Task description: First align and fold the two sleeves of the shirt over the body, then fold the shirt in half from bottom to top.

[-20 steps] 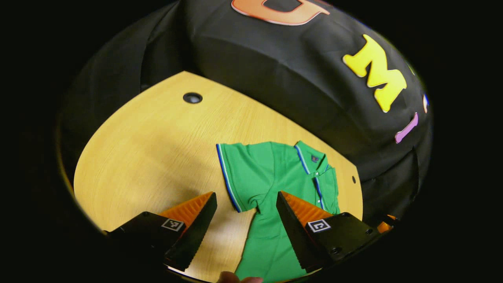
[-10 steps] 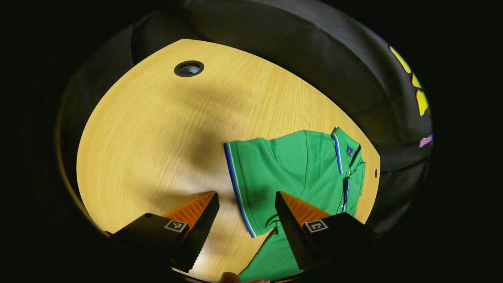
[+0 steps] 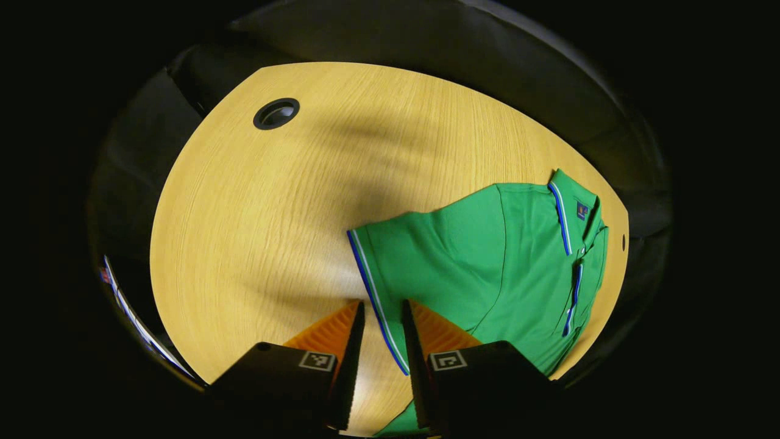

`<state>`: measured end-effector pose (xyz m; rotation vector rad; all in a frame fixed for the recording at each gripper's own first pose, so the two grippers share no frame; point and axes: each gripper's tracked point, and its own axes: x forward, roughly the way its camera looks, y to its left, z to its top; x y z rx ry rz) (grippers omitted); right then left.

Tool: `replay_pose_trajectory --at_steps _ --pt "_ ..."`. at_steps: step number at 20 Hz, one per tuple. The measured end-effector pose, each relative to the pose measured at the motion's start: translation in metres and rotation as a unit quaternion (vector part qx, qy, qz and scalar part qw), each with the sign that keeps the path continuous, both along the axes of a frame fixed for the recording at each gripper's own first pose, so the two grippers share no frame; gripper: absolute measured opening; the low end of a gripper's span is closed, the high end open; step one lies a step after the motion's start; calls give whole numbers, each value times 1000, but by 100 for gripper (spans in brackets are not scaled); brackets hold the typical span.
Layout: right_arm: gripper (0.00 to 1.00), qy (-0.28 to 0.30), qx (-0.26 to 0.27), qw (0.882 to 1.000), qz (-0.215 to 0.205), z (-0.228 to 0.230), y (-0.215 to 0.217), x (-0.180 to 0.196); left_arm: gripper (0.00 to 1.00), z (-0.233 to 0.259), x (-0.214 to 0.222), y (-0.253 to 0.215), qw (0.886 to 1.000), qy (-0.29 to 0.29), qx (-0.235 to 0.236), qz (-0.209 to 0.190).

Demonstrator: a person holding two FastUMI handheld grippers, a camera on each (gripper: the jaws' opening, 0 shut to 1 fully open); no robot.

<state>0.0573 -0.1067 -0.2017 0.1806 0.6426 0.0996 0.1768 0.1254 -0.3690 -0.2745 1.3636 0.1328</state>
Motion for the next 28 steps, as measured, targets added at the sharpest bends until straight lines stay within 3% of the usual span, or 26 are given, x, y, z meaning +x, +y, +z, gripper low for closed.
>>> replay_pose_trajectory --at_steps 1,2,10,15,18,23,28 --pt "88 4 5 1000 -5 -3 -4 0 47 0 1 0 1000 2 3 -1" --pt "88 7 9 1000 -11 -7 -7 0 32 -3 1 -1 1000 3 5 -2" --pt "88 19 27 999 -33 -22 -21 0 6 -2 3 -18 1000 19 13 -3" --pt "88 13 14 999 -42 -18 -33 -5 4 18 10 -24 1000 -15 -7 7" --pt "88 11 21 999 -48 -17 -37 -10 3 43 13 -34 999 -45 5 -29" --pt "88 4 22 999 -50 -12 -40 -22 3 78 21 -94 989 -83 12 -122" --pt "88 1 10 998 -59 -8 -59 -39 3 59 25 -145 982 -70 42 -169"
